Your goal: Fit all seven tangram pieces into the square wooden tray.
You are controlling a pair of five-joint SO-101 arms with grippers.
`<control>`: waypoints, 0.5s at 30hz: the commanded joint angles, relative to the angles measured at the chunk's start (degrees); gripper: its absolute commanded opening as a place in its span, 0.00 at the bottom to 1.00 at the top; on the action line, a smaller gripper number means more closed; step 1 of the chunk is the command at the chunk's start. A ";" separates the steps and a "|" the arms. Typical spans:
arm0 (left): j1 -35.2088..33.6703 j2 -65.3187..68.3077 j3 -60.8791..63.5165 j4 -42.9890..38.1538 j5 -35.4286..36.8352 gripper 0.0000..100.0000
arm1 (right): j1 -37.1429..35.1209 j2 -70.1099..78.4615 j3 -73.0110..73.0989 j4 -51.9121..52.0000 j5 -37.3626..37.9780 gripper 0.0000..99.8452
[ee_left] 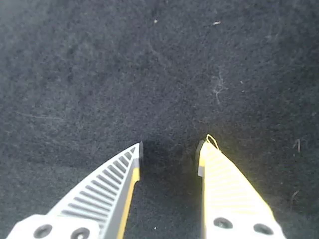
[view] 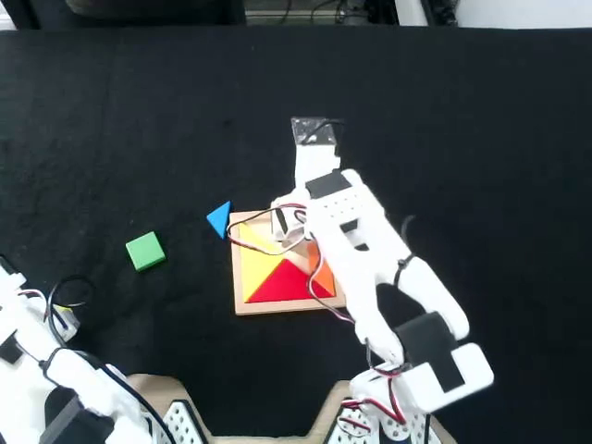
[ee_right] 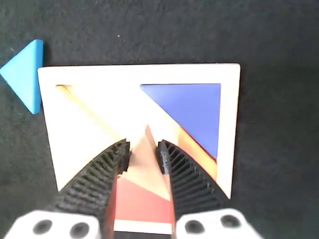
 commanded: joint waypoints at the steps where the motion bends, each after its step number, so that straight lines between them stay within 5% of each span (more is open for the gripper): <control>1: 1.10 -0.70 0.22 -0.35 0.26 0.20 | -1.32 1.98 -2.77 -1.76 -1.41 0.01; 10: 1.19 -0.70 0.13 -0.35 0.26 0.20 | -1.14 5.49 -3.21 -1.93 -1.32 0.01; 15: 1.19 -0.70 0.13 -0.35 0.26 0.20 | -1.14 5.49 -3.21 -1.41 1.23 0.12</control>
